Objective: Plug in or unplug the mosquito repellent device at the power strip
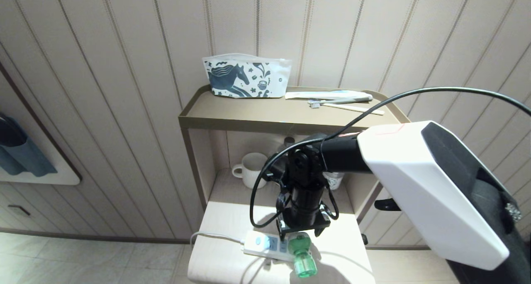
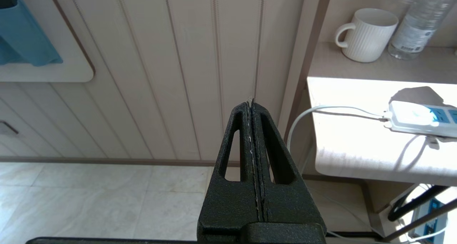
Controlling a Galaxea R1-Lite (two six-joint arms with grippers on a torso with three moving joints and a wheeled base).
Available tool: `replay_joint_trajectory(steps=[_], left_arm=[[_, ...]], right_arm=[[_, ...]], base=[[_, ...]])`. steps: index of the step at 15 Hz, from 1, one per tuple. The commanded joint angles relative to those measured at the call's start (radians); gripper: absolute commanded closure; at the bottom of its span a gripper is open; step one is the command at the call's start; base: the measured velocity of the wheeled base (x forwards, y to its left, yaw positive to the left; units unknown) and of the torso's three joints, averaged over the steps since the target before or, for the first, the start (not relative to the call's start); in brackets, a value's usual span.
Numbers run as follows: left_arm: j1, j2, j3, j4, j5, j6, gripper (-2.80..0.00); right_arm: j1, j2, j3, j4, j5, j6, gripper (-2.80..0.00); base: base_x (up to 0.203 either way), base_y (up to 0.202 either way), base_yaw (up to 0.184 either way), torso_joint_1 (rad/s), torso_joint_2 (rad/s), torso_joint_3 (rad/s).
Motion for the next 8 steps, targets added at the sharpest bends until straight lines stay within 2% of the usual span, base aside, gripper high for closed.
replay_joint_trajectory(steps=[1,3,5,6,8], left_arm=[[0.000,0.001,0.000,0.001,0.000,0.000,0.00],[0.000,0.001,0.000,-0.001,0.000,0.000,0.00],[0.000,0.001,0.000,0.001,0.000,0.000,0.00],[0.000,0.001,0.000,0.001,0.000,0.000,0.00],[0.000,0.001,0.000,0.001,0.000,0.000,0.00]], right_arm=[[0.007,-0.067,0.011,0.007,0.001,0.003,-2.80],[0.016,-0.102,0.031,0.007,0.000,0.003,-2.80],[0.034,-0.245,0.069,0.006,-0.004,0.003,-2.80],[0.053,-0.342,0.103,0.004,-0.018,0.003,0.00],[0.110,-0.486,0.190,0.001,-0.081,0.002,0.00]], base=[[0.000,0.000,0.000,0.000,0.00,0.000],[0.000,0.000,0.000,0.000,0.00,0.000],[0.000,0.000,0.000,0.000,0.00,0.000],[0.000,0.000,0.000,0.000,0.00,0.000],[0.000,0.000,0.000,0.000,0.00,0.000]])
